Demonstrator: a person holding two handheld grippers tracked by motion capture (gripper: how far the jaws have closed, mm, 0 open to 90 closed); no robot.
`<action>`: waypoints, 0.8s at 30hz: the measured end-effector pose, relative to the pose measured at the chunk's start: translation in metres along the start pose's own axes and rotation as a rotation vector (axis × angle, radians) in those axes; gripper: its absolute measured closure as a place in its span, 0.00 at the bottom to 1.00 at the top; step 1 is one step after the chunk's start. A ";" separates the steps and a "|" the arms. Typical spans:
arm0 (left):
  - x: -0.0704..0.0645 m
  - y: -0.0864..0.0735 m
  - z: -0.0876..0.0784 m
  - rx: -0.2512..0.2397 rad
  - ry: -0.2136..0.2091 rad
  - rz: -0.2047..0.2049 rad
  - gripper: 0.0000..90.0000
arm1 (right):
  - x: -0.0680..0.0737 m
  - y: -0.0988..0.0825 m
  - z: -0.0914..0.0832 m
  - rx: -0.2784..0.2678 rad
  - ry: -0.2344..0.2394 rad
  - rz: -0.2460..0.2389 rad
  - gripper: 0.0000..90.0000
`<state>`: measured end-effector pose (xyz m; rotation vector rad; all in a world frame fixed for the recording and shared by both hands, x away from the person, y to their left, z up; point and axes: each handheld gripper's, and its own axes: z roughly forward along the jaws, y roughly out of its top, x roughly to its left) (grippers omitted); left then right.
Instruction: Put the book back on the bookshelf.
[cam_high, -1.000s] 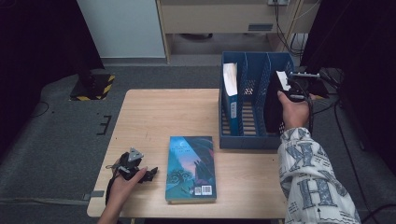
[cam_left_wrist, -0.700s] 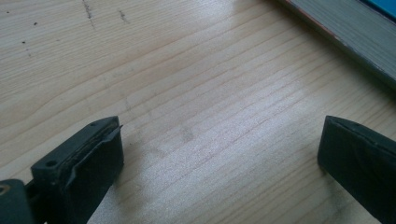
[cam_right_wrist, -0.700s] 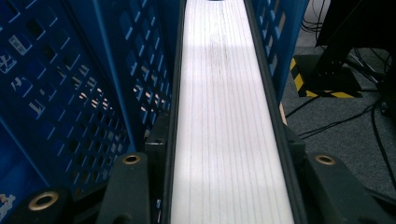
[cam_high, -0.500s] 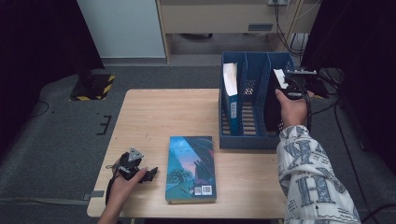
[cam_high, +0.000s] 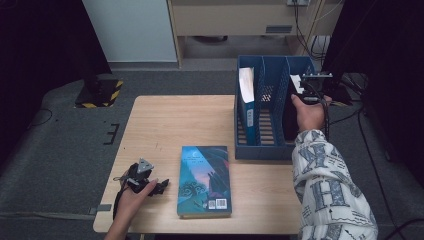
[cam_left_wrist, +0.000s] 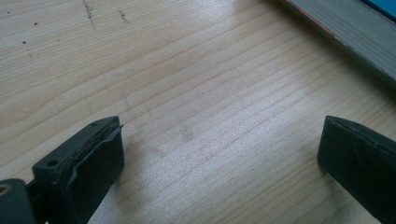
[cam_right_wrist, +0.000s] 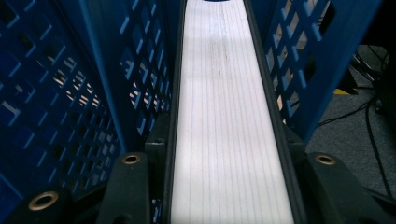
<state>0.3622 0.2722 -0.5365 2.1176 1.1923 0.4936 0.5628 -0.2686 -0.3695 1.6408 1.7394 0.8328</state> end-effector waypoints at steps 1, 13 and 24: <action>0.000 0.000 0.000 0.000 0.000 0.000 0.00 | 0.001 0.000 0.001 0.004 0.000 -0.003 0.59; 0.000 0.000 0.000 0.000 0.000 0.000 0.00 | 0.001 0.001 0.007 -0.007 0.001 -0.008 0.59; 0.000 0.000 0.000 0.000 0.000 0.000 0.00 | 0.002 -0.003 0.006 -0.021 0.000 -0.013 0.58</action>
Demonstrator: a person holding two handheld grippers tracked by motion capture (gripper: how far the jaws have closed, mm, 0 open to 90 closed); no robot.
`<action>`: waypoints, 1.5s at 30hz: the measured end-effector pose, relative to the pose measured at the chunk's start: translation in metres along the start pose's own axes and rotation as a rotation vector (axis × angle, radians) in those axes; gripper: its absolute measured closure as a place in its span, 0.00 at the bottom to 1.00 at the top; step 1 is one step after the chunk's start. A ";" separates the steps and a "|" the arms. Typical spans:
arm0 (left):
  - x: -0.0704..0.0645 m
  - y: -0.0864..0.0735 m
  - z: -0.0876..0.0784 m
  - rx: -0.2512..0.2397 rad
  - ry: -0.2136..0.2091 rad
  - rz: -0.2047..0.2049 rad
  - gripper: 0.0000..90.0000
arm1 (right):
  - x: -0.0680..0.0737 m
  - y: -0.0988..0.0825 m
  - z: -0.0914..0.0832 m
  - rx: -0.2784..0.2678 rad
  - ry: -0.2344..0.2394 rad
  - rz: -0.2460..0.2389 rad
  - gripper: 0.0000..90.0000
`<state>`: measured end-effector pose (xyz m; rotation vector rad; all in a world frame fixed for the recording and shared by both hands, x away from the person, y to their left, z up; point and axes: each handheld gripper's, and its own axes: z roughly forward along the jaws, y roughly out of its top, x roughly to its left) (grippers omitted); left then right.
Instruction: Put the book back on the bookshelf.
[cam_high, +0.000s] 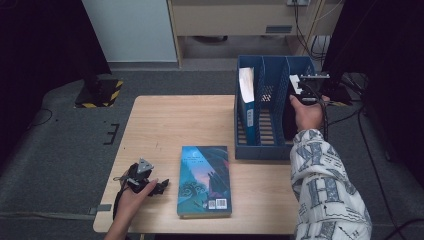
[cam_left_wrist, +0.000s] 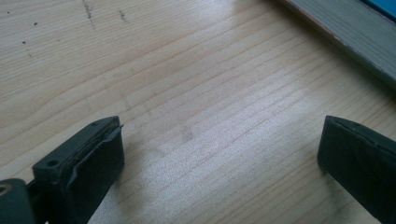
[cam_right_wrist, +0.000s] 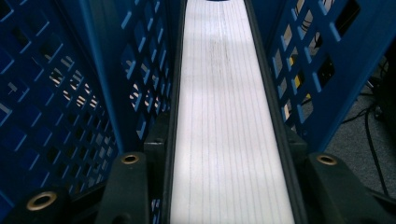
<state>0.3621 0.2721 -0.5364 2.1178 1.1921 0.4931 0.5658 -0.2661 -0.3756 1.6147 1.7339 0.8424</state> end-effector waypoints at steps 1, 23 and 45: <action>0.000 0.000 0.000 0.000 0.000 0.000 0.00 | 0.001 0.000 0.000 -0.001 0.001 -0.006 0.58; 0.000 0.000 0.000 0.000 0.000 -0.001 0.00 | 0.006 0.001 -0.011 -0.031 0.040 -0.016 0.53; -0.001 0.000 0.000 0.000 0.000 -0.003 0.00 | 0.001 -0.003 -0.031 -0.069 0.091 0.004 0.50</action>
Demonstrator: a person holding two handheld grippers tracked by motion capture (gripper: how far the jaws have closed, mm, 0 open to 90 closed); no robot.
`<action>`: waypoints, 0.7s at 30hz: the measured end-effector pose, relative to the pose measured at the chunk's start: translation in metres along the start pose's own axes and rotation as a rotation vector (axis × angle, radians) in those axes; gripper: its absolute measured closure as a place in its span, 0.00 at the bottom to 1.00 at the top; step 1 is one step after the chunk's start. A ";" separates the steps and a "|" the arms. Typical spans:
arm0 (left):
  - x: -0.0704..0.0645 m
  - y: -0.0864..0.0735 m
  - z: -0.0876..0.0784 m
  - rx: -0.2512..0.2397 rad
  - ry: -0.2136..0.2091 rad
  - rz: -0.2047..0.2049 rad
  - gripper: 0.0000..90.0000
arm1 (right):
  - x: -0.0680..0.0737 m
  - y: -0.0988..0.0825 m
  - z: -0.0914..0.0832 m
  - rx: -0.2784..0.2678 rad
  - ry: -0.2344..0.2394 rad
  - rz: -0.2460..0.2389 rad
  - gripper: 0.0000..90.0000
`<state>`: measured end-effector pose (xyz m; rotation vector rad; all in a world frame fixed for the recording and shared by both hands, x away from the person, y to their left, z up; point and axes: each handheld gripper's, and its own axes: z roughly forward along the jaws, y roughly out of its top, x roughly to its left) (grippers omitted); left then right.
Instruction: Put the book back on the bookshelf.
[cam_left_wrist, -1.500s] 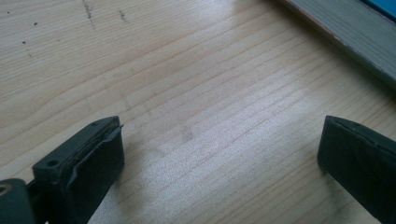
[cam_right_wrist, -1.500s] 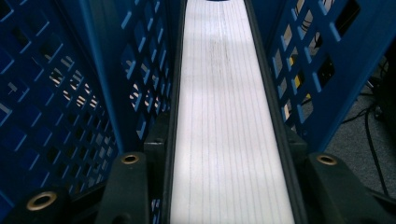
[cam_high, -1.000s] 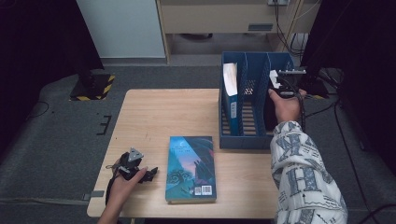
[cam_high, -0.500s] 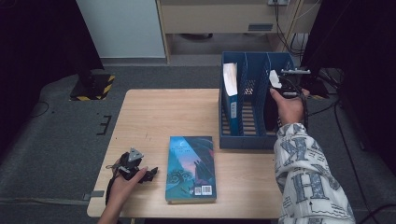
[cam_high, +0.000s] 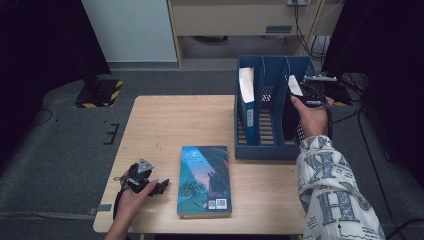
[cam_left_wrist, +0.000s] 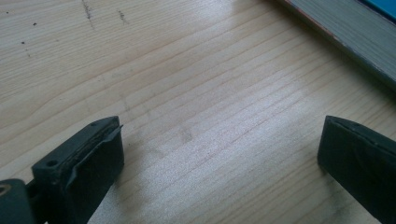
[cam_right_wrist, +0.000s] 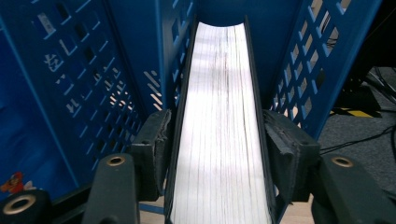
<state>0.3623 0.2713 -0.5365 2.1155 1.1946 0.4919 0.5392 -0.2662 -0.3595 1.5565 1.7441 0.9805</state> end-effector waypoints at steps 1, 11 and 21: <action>0.000 0.000 0.000 0.000 0.000 0.000 0.00 | 0.000 0.000 -0.001 -0.001 0.003 -0.001 0.49; -0.001 0.000 0.001 -0.007 -0.001 -0.006 0.00 | -0.001 -0.003 -0.007 -0.005 0.046 0.004 0.39; -0.001 0.000 0.001 -0.003 -0.002 -0.001 0.00 | -0.002 -0.009 -0.018 -0.028 0.067 0.027 0.20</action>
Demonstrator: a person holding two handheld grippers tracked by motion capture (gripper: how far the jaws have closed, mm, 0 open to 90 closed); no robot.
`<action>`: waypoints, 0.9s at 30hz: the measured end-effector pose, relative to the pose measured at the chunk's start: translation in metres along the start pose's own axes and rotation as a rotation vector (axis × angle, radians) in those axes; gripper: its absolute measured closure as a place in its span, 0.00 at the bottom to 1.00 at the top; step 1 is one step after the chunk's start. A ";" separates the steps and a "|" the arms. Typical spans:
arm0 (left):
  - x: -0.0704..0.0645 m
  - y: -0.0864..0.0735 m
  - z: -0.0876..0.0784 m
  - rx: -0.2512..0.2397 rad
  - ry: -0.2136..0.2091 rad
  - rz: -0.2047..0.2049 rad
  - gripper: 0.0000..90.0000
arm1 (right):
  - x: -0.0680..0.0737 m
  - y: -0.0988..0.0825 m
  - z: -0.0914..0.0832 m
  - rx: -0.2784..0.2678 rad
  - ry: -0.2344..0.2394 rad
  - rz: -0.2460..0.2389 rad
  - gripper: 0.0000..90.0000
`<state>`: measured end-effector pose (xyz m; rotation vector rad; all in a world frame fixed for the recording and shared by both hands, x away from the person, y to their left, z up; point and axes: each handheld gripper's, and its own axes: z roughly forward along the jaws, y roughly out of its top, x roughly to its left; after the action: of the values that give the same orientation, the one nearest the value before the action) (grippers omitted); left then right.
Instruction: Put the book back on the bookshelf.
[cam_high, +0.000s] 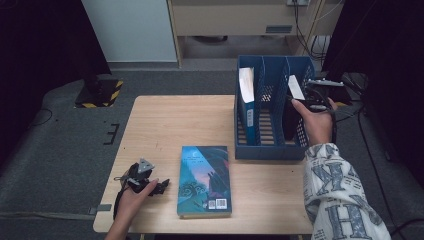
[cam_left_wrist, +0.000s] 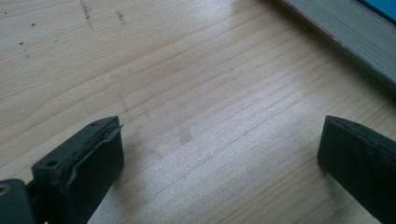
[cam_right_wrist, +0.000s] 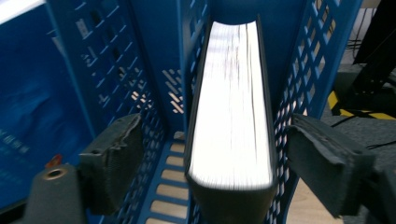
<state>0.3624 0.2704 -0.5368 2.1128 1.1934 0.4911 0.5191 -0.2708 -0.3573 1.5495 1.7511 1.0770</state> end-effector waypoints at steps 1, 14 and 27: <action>0.000 0.000 0.000 0.000 0.000 0.001 0.00 | 0.000 -0.001 -0.002 0.000 0.003 0.004 0.20; 0.000 0.000 0.000 0.000 -0.002 0.000 0.00 | 0.009 -0.046 -0.038 -0.011 0.147 -0.008 0.10; 0.000 0.001 0.001 0.001 -0.005 0.000 0.00 | 0.045 -0.095 -0.053 -0.015 0.243 -0.108 0.13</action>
<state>0.3638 0.2694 -0.5369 2.1138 1.1905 0.4851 0.4169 -0.2386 -0.4053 1.3428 1.9575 1.2638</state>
